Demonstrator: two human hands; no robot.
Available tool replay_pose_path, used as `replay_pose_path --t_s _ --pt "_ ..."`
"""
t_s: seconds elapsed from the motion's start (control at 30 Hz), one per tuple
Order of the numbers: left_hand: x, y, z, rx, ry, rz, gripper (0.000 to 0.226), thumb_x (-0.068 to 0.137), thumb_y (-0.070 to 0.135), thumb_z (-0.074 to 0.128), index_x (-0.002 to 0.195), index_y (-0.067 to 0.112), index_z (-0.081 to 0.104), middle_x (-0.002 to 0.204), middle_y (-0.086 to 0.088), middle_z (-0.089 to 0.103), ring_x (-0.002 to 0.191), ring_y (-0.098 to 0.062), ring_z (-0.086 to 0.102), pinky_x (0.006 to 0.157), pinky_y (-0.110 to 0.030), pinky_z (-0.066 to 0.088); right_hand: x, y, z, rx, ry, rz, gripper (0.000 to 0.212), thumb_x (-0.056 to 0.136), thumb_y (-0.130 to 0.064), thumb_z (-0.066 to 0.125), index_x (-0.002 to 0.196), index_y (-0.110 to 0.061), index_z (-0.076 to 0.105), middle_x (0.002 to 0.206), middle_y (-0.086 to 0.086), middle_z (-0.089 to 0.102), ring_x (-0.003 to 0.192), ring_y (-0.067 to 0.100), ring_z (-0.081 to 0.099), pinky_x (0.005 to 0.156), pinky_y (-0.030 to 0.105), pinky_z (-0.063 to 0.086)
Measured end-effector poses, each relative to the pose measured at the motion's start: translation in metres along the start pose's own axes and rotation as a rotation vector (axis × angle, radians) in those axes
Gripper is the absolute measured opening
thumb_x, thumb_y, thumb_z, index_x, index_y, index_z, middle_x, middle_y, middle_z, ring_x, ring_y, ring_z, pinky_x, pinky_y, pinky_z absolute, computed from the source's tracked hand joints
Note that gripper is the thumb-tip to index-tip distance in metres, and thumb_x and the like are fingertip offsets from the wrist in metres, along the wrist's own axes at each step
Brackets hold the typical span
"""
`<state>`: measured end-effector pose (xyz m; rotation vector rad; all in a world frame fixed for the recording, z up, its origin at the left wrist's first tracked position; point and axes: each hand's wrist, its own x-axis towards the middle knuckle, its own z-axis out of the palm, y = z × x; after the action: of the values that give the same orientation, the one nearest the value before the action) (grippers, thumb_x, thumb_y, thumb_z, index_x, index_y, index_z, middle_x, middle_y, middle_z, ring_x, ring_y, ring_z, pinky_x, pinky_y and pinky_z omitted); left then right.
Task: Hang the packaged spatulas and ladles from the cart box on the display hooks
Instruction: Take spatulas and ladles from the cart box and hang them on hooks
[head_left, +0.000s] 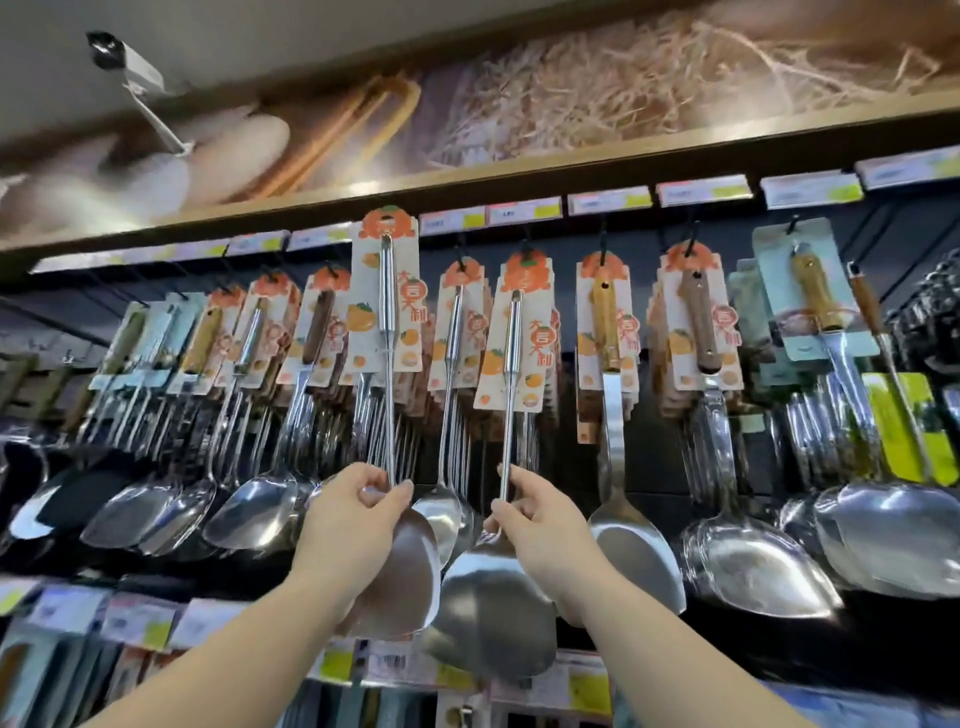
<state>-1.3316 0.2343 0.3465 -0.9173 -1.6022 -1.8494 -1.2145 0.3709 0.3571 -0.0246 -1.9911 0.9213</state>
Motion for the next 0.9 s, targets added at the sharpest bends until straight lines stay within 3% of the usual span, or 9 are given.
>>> replay_pose_path --t_s 0.17,0.37,0.5,0.77,0.9 --pt "0.022 -0.016 0.003 -0.040 -0.014 0.010 0.018 0.088 0.030 0.064 0.080 0.015 0.060 0.072 -0.012 0.060 0.063 -0.019 0.050 0.058 -0.031 0.038 0.023 0.003 0.013 -0.079 0.023 -0.010 0.051 0.099 -0.021 0.049 0.147 -0.028 0.033 0.100 0.009 0.069 0.079 0.011 0.055 0.054 0.007 0.043" --pt "0.047 -0.036 -0.014 -0.011 0.008 0.039 0.021 0.088 0.030 0.063 0.078 0.012 0.060 0.065 -0.004 0.055 0.062 -0.016 0.049 0.058 -0.029 0.037 0.063 -0.001 0.042 -0.111 0.002 -0.061 0.048 0.098 -0.024 0.049 0.145 -0.028 0.038 0.091 0.002 0.072 0.077 0.011 0.059 0.065 0.015 0.046" --pt "0.056 -0.050 -0.026 -0.004 0.021 0.030 0.018 0.088 0.029 0.064 0.082 0.012 0.061 0.078 -0.014 0.062 0.067 -0.018 0.051 0.059 -0.027 0.037 0.080 -0.009 0.057 -0.103 -0.011 -0.091 0.048 0.099 -0.021 0.049 0.145 -0.024 0.039 0.084 -0.003 0.069 0.075 0.010 0.057 0.053 0.004 0.041" --pt "0.071 -0.074 -0.035 -0.050 0.001 0.018 0.017 0.086 0.030 0.066 0.078 0.015 0.062 0.059 -0.001 0.049 0.061 -0.019 0.048 0.061 -0.032 0.038 0.097 -0.018 0.061 -0.129 0.018 -0.129 0.051 0.099 -0.020 0.049 0.148 -0.023 0.034 0.081 -0.004 0.068 0.066 0.008 0.051 0.049 0.005 0.039" --pt "0.071 -0.078 -0.035 -0.049 -0.010 0.050 0.016 0.086 0.030 0.066 0.077 0.017 0.061 0.057 0.001 0.049 0.059 -0.018 0.046 0.060 -0.033 0.037 0.104 -0.015 0.062 -0.168 0.018 -0.123 0.049 0.099 -0.020 0.048 0.147 -0.022 0.036 0.082 -0.005 0.068 0.058 -0.002 0.053 0.052 0.007 0.041"
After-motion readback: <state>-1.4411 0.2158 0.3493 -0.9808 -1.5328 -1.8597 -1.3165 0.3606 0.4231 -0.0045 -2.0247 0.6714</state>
